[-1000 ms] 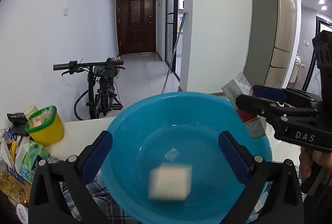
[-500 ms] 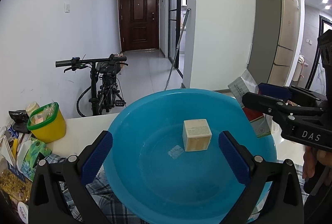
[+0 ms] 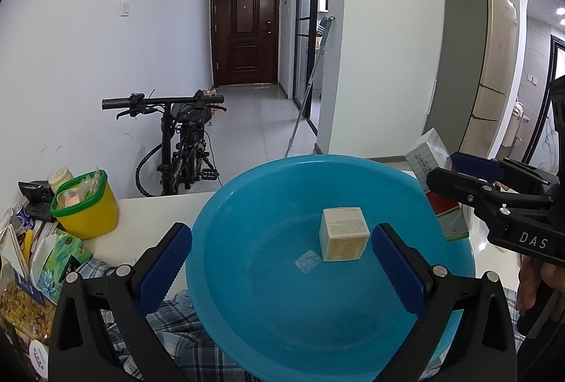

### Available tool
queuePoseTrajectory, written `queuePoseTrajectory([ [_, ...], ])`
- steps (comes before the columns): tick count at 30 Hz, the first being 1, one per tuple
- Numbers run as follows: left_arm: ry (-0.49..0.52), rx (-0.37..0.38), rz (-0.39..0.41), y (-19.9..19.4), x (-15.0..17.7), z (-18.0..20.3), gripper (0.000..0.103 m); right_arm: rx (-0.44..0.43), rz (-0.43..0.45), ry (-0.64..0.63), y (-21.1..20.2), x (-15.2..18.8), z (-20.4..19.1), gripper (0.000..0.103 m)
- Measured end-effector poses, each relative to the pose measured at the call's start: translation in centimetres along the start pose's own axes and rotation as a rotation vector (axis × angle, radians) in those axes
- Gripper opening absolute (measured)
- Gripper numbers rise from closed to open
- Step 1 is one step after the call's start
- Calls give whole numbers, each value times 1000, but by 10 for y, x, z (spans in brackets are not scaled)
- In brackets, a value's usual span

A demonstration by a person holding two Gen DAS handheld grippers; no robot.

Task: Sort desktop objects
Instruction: 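Lower the red-white box and open the right tool into the basin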

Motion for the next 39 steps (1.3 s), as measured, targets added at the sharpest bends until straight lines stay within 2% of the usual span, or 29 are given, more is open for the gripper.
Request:
queuePoseTrajectory([
  [1,0,1,-1,0,0,0,103,19,-7,5,2,0,2,73],
  [2,2,1,-1,0,0,1,103,47,-17,11,4,1,5,102],
  [4,9,-1,-2,0,1,2,103,105,-17,11,5,1,11,103],
  [5,12,-2,-4,1,1,3,103,108,-13,15,4,1,13,103],
  [8,17,-5,-6,2,1,4,103,72,7,36,1,-1,13,103],
  [30,31,-18,-7,4,3,9,103,60,-2,-1,-7,2,7,103],
  [39,18,-19,7,3,6,13,103,31,-1,-17,-8,1,2,103],
])
Point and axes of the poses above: each gripper's, at about its wrist camera, not at the fingertips, and y roughly the way its jaws point, z to its right, x to its underside, the point moved 8 cm from there along y, roughly the way its jaws point, and after that the axes turned 6 degrees about -z, right-handed, at the moved point
